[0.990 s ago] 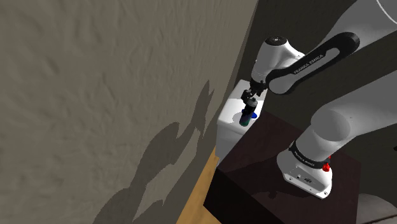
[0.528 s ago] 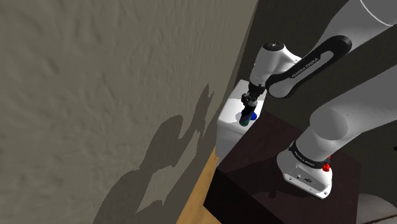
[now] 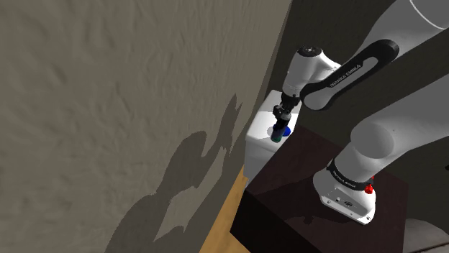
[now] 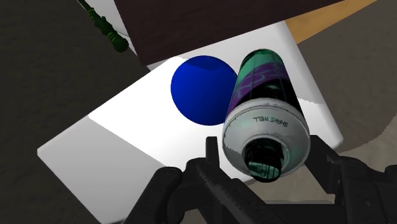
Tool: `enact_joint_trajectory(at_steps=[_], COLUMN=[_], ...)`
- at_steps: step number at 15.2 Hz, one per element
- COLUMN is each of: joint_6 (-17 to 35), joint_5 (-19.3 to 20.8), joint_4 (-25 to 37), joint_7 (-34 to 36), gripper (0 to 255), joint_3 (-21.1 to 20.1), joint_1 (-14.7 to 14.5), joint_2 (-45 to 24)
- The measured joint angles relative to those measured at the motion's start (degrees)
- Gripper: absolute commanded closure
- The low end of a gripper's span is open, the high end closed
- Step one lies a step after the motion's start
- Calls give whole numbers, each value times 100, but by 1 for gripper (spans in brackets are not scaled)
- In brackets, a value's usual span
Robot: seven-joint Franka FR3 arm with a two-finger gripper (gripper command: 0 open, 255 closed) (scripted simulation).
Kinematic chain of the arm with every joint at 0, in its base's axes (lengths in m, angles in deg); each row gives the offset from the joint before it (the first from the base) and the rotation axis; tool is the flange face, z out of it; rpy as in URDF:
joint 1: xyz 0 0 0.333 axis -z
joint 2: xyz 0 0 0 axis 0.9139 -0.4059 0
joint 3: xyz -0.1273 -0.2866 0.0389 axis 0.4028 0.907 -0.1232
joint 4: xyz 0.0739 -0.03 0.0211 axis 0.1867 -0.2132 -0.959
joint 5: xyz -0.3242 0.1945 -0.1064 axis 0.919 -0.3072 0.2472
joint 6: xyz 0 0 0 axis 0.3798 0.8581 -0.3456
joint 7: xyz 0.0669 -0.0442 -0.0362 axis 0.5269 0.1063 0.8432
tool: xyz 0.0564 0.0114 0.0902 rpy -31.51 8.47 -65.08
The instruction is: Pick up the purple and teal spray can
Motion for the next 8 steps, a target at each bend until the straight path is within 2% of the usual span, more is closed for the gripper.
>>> enact_joint_trajectory(at_steps=[8], joint_6=[-918], joint_5=[-621], joint_4=[44], joint_7=[-555], gripper=[255], joint_3=[258], joint_1=[-439], joint_2=[882])
